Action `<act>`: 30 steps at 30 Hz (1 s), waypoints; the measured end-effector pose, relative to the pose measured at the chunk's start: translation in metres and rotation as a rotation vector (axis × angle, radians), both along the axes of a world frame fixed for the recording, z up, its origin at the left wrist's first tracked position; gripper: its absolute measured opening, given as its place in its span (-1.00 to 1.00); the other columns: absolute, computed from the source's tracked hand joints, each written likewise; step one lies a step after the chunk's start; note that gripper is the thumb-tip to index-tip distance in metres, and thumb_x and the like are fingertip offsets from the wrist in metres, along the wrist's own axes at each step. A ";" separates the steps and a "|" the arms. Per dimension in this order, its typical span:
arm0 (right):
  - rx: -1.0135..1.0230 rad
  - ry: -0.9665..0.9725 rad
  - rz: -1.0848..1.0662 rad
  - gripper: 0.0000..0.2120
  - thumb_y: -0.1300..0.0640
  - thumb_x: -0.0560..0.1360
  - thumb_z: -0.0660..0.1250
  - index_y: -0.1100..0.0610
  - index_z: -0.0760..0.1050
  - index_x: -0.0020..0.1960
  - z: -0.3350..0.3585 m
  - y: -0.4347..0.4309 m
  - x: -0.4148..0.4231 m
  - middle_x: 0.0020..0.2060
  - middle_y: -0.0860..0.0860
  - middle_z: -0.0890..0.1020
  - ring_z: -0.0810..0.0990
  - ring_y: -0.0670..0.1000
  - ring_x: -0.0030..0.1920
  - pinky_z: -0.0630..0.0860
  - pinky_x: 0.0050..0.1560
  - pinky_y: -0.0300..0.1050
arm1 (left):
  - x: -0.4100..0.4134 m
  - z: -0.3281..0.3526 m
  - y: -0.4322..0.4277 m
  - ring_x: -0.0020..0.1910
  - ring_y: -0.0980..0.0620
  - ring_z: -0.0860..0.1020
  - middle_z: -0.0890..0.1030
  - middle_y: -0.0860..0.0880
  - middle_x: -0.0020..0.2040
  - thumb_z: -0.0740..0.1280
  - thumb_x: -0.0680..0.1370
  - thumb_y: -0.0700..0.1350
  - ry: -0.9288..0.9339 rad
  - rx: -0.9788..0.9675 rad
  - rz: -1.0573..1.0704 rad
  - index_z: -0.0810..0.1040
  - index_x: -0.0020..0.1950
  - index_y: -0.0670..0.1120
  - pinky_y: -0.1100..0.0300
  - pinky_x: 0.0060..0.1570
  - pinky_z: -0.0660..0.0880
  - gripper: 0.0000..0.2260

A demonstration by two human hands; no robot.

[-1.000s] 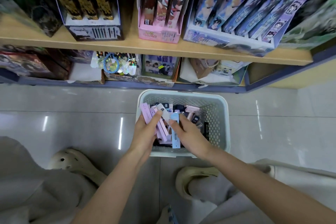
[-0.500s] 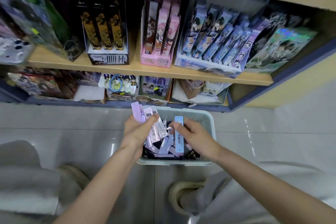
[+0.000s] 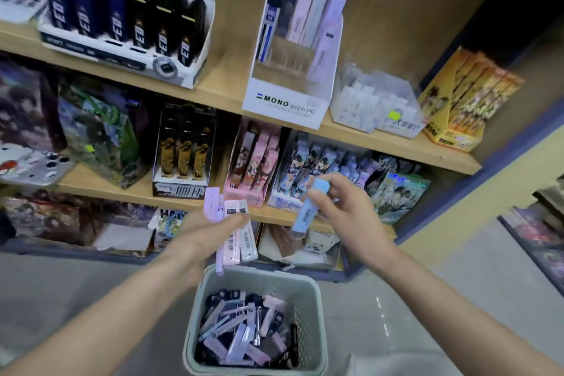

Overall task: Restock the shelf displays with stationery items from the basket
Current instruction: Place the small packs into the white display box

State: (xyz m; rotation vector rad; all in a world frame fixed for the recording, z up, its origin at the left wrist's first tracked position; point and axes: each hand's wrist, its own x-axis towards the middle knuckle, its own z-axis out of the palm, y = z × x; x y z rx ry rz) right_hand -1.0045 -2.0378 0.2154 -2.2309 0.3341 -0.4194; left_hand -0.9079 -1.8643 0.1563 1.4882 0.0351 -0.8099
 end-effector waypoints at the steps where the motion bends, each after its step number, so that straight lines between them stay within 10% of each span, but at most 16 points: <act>1: -0.047 -0.059 -0.014 -0.92 0.12 0.55 0.28 -0.01 0.47 -0.11 0.015 0.000 0.007 -0.20 0.10 0.61 0.52 0.06 -0.22 0.44 -0.24 -0.12 | 0.003 0.006 0.002 0.11 -0.16 0.54 0.62 -0.17 0.05 0.52 0.36 -0.03 -0.017 -0.008 -0.011 0.54 0.08 -0.16 -0.16 0.26 0.40 -0.61; 5: -0.159 -0.316 -0.055 -0.90 0.16 0.55 0.31 0.00 0.47 -0.12 0.074 0.002 0.040 -0.26 0.00 0.54 0.41 -0.15 -0.30 0.37 -0.28 -0.32 | 0.020 0.024 0.005 0.08 -0.14 0.55 0.63 -0.13 0.00 0.48 0.42 -0.08 -0.106 -0.035 -0.007 0.55 0.02 -0.13 -0.07 0.22 0.43 -0.76; 10: -0.248 -0.571 -0.163 -0.92 0.21 0.54 0.31 0.06 0.45 -0.11 0.126 -0.002 0.089 -0.23 -0.17 0.51 0.50 -0.12 -0.22 0.55 -0.10 -0.01 | 0.039 0.040 0.011 -0.06 -0.12 0.62 0.67 -0.14 -0.10 0.46 0.45 -0.15 -0.161 -0.067 0.041 0.58 -0.02 -0.14 -0.03 0.03 0.54 -0.84; 19: -0.394 -0.429 -0.157 -0.96 0.21 0.52 0.33 0.12 0.47 -0.09 0.135 -0.013 0.159 -0.25 -0.09 0.53 0.52 -0.02 -0.19 0.52 -0.11 -0.17 | 0.054 0.042 0.017 -0.05 -0.13 0.60 0.65 -0.14 -0.10 0.46 0.46 -0.16 -0.120 -0.137 0.084 0.58 -0.04 -0.13 -0.10 0.08 0.52 -0.87; 24: -0.405 -0.361 -0.154 -0.97 0.20 0.53 0.32 0.12 0.49 -0.08 0.135 -0.019 0.172 -0.21 0.01 0.57 0.54 -0.03 -0.21 0.58 -0.13 -0.16 | 0.059 0.047 0.019 -0.26 -0.03 0.59 0.64 -0.07 -0.26 0.42 0.49 -0.17 -0.108 -0.184 0.113 0.57 -0.12 -0.10 0.15 -0.38 0.44 -0.96; 30: -0.403 -0.336 -0.093 -0.95 0.24 0.53 0.30 0.21 0.53 -0.05 0.144 -0.021 0.177 -0.18 0.14 0.60 0.55 -0.03 -0.19 0.56 -0.24 -0.29 | 0.061 0.048 0.017 -0.12 -0.09 0.61 0.66 -0.08 -0.18 0.45 0.47 -0.13 -0.122 -0.166 0.096 0.60 -0.09 -0.07 -0.06 0.02 0.53 -0.93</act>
